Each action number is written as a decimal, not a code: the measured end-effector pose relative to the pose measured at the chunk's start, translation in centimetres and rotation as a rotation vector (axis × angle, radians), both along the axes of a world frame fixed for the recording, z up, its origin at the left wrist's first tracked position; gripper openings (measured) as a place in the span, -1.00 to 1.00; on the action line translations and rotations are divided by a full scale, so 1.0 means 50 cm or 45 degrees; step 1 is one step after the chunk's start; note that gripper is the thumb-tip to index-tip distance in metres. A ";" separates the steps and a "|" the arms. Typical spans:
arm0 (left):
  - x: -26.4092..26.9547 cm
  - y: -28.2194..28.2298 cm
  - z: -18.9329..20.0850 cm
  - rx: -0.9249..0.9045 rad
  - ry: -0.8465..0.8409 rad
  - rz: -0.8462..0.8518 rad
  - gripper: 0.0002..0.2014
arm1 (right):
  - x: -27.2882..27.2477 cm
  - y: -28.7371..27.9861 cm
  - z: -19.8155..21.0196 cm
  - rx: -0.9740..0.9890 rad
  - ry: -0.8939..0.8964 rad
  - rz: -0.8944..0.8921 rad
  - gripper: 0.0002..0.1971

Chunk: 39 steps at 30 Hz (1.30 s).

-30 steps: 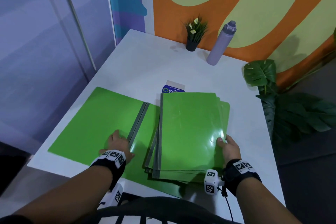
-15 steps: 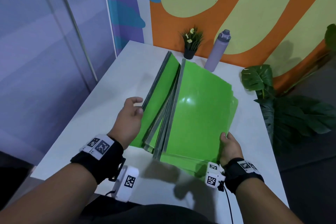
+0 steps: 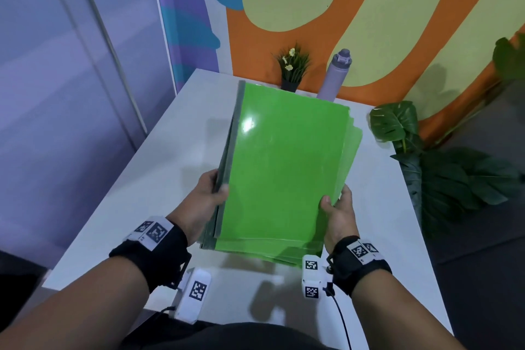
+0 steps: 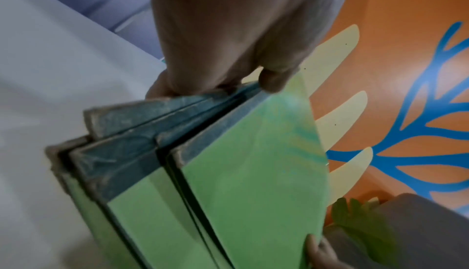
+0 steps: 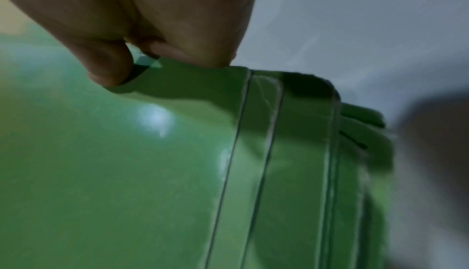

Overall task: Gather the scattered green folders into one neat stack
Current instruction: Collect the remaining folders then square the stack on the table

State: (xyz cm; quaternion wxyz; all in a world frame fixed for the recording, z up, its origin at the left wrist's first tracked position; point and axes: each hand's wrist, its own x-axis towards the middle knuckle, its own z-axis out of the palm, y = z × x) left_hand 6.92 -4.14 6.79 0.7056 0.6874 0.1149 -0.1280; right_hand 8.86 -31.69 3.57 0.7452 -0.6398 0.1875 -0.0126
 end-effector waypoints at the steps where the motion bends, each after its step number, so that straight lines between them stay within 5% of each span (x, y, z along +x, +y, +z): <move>1: 0.005 0.000 -0.002 0.061 -0.040 0.009 -0.52 | 0.002 0.006 0.005 -0.001 -0.049 -0.002 -0.46; 8: 0.030 0.006 -0.002 0.039 -0.134 0.187 -0.33 | 0.004 0.031 0.034 0.029 -0.208 0.161 -0.46; 14: 0.036 0.003 0.014 -0.013 -0.234 0.151 -0.26 | 0.020 0.026 0.057 0.028 -0.231 0.174 -0.26; 24: 0.030 0.008 -0.021 0.134 -0.221 0.142 -0.50 | 0.020 0.038 0.048 -0.071 -0.253 0.223 -0.54; 29: 0.032 0.011 -0.042 0.234 -0.208 0.137 -0.59 | 0.015 0.029 0.010 -0.350 -0.212 0.267 -0.66; 35: 0.015 0.021 -0.091 0.401 -0.102 0.006 -0.48 | -0.007 0.026 -0.069 -0.666 0.004 0.355 -0.83; 39: 0.010 0.007 -0.090 0.477 -0.091 0.139 -0.56 | 0.004 0.030 -0.067 -0.725 0.053 0.310 -0.81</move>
